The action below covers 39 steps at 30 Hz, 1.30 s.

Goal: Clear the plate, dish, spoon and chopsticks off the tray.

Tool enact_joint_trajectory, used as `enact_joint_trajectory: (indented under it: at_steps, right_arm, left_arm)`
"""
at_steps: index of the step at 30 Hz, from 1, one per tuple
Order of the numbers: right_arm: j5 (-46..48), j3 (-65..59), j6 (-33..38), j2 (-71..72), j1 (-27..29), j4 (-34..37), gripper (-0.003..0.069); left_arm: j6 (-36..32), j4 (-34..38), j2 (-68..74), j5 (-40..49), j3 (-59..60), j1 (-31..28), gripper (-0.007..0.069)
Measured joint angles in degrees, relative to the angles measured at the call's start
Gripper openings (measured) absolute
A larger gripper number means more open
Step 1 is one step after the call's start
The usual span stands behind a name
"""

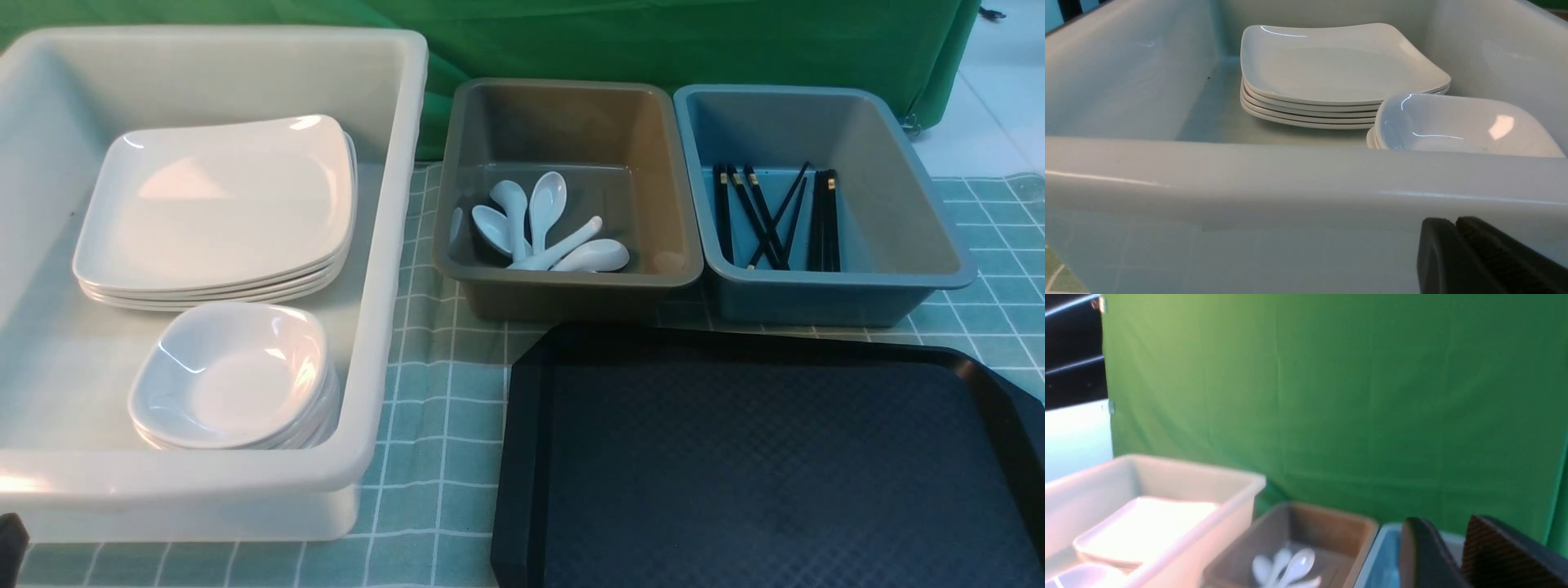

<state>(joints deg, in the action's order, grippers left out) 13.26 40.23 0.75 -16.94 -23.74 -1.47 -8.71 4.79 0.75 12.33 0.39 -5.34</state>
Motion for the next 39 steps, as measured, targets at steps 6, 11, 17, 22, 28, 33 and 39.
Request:
enact_joint_trajectory:
  at_steps: [6,11,17,22,28,33,39]
  right_arm:
    - [-0.44,-6.69,-0.45,-0.37,0.25,0.06,0.0208]
    - [-1.02,-13.92,0.32,1.47,7.46,0.06,0.0215]
    - [-1.32,-28.67,6.34,7.61,16.71,-0.05,0.0225]
    - [0.50,-40.00,7.11,15.42,18.82,-0.05,0.0234]
    - [0.44,-40.56,7.12,16.85,21.53,-0.05,0.0239]
    - [0.44,-40.56,7.12,16.85,23.02,-0.05,0.0241]
    - [0.44,-40.56,7.08,16.85,25.39,-0.05,0.0241]
  left_arm:
    - [0.00,0.00,0.00,0.00,0.00,0.00,0.0017]
    - [-0.05,-0.02,0.00,0.00,0.00,0.00,0.0017]
    - [-0.05,-0.02,0.00,0.00,0.00,0.00,0.0017]
    - [0.00,-0.11,0.00,0.00,0.00,0.00,0.0017]
    - [0.00,-0.22,0.00,0.11,0.00,0.00,0.0017]
    - [0.00,-0.22,0.00,0.11,0.00,0.00,0.0017]
    - [0.00,-0.22,0.00,0.11,0.00,0.00,0.0017]
